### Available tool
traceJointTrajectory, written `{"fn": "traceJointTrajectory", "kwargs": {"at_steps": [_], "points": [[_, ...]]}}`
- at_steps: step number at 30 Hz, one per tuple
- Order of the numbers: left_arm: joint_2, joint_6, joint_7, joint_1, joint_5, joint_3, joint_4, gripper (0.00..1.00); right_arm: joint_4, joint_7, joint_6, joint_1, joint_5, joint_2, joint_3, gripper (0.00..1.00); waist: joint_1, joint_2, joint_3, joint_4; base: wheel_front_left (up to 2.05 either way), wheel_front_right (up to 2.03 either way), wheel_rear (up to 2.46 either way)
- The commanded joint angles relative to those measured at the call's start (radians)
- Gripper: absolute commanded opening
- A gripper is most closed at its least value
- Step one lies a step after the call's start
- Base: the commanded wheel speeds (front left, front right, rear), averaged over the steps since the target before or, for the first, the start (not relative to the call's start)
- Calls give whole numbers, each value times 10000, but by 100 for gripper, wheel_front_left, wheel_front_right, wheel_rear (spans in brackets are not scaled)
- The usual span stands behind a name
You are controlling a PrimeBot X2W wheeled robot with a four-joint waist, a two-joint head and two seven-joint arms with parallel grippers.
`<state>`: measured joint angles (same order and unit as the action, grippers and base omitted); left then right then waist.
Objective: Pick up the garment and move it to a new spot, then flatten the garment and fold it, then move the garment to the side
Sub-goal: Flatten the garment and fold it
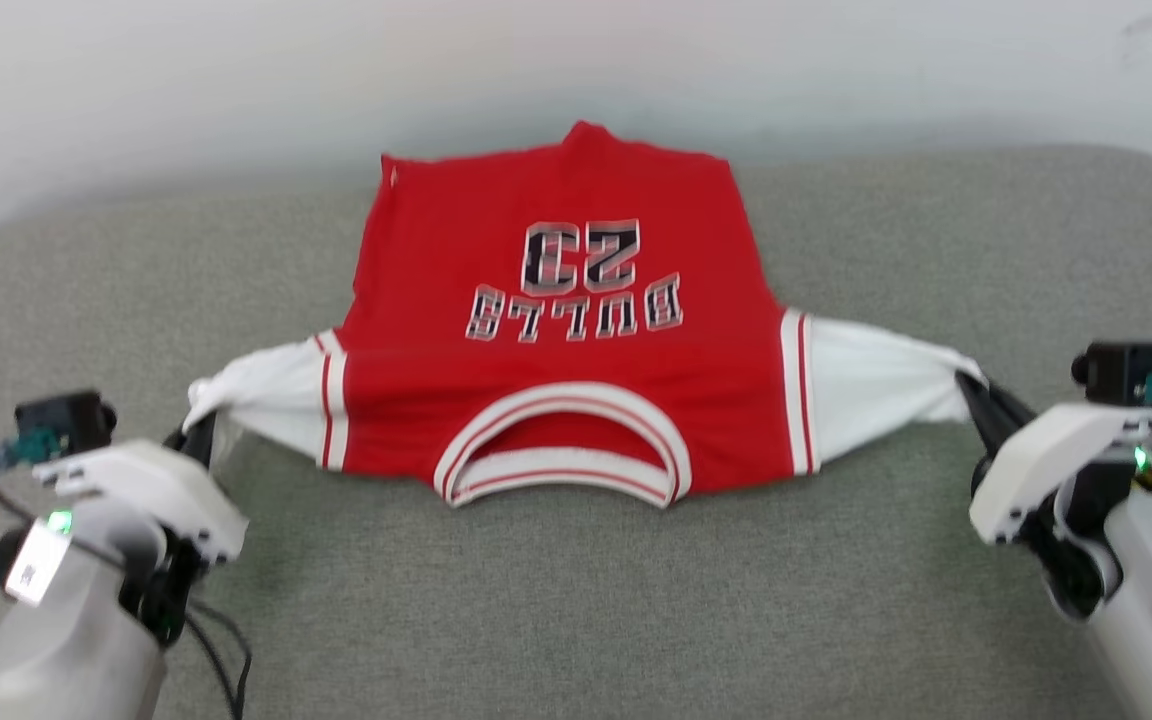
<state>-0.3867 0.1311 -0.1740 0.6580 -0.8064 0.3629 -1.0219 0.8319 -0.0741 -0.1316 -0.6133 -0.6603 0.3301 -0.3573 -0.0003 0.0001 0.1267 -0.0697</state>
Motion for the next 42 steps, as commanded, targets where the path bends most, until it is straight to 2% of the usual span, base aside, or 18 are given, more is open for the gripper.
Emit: {"fn": "traceJointTrajectory", "kwargs": {"at_steps": [1, 7, 14, 21, 24, 26, 27, 28, 29, 36, 42], "points": [[-242, -15, -81, -538, -114, -55, 181, 0, -243, 90, 18, 504, -95, 124, 81, 0, 3, -1, -469, -21, 0, 0, 0], [-458, -481, -41, -2533, -442, -252, 1526, 0, -1212, 563, 19, 2246, 30, 390, 560, 0, 3, -1, -1032, -40, 0, 0, 0], [-770, -1593, 519, -5190, -907, -512, 4238, 0, -2570, 1235, 21, 4584, 501, 275, 1900, 0, 3, -1, -1484, 115, 0, 0, 0], [-989, -2883, 936, -7706, -1280, -765, 6720, 0, -4211, 2409, 21, 6651, 1545, -458, 3348, 0, 3, -1, -1578, 140, 0, 0, 0], [-989, -3206, 1013, -8328, -1233, -670, 7446, 0, -4756, 2874, 19, 7334, 1995, -915, 3877, 0, 3, -1, -1568, 261, 0, 0, 0], [-866, -3249, 1062, -8475, -1337, -645, 7884, 0, -5033, 3224, 19, 7677, 2163, -1220, 4146, 0, 3, -1, -1531, 347, 0, 0, 0], [-916, -3285, 1096, -8492, -1262, -596, 8039, 0, -5180, 3348, 18, 7748, 2260, -1349, 4269, 14, 3, -1, -1506, 393, 0, 0, 0], [-887, -3287, 1081, -8451, -1249, -581, 8204, 0, -5312, 3437, 18, 7784, 2328, -1448, 4382, 46, 3, -1, -1478, 445, 0, 0, 0], [-874, -3328, 1053, -8401, -1183, -553, 8319, 0, -5451, 3483, 18, 7728, 2385, -1535, 4443, 100, 3, -1, -1448, 486, 0, 0, 0], [-933, -3418, 904, -7745, -618, -242, 9073, 0, -6091, 3189, 15, 6319, 2775, -1633, 5158, 100, 3, -1, -856, 899, 0, 0, 0], [-772, -3480, 743, -6964, -231, -81, 9756, 0, -5460, 3365, 13, 3816, 2791, -1556, 5501, 100, 3, -1, 335, 1289, 0, 0, 0]]}}
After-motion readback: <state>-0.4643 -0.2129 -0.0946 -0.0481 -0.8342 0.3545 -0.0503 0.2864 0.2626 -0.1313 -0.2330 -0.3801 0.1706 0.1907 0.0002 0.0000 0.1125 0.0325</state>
